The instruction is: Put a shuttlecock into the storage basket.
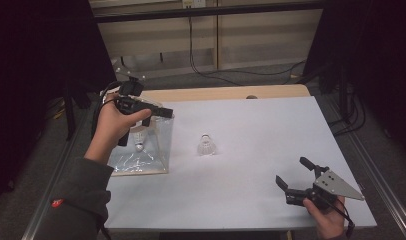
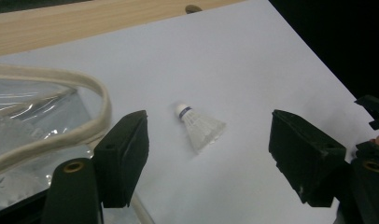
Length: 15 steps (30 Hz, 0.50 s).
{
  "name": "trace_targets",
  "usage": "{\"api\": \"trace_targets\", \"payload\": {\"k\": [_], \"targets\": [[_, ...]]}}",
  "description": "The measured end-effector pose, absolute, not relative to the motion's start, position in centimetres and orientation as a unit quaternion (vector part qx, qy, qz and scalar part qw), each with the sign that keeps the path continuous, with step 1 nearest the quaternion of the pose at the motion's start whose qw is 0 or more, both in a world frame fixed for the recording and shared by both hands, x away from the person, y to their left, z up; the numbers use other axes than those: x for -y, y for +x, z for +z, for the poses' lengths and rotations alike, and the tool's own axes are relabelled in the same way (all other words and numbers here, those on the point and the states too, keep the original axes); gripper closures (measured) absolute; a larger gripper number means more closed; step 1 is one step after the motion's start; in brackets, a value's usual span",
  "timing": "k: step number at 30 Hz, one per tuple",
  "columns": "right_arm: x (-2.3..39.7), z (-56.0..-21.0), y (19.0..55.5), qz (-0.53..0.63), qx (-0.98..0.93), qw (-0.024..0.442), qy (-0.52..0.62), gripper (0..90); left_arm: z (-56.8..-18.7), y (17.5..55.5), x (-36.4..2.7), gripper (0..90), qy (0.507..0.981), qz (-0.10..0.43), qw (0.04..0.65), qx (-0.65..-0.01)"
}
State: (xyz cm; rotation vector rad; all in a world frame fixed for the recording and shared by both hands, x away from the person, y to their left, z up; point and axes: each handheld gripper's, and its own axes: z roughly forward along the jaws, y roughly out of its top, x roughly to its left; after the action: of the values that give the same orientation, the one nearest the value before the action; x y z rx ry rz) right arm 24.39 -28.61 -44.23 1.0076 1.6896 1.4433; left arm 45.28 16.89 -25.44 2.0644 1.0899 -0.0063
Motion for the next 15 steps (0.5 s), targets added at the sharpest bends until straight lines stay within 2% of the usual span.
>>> {"api": "trace_targets", "payload": {"k": [15], "targets": [[28.6,-44.1,24.3,0.556,-0.649,0.344,0.388,2.4,-26.6,43.9,-14.2,21.5,0.831,-0.019,0.400,-0.387]]}}
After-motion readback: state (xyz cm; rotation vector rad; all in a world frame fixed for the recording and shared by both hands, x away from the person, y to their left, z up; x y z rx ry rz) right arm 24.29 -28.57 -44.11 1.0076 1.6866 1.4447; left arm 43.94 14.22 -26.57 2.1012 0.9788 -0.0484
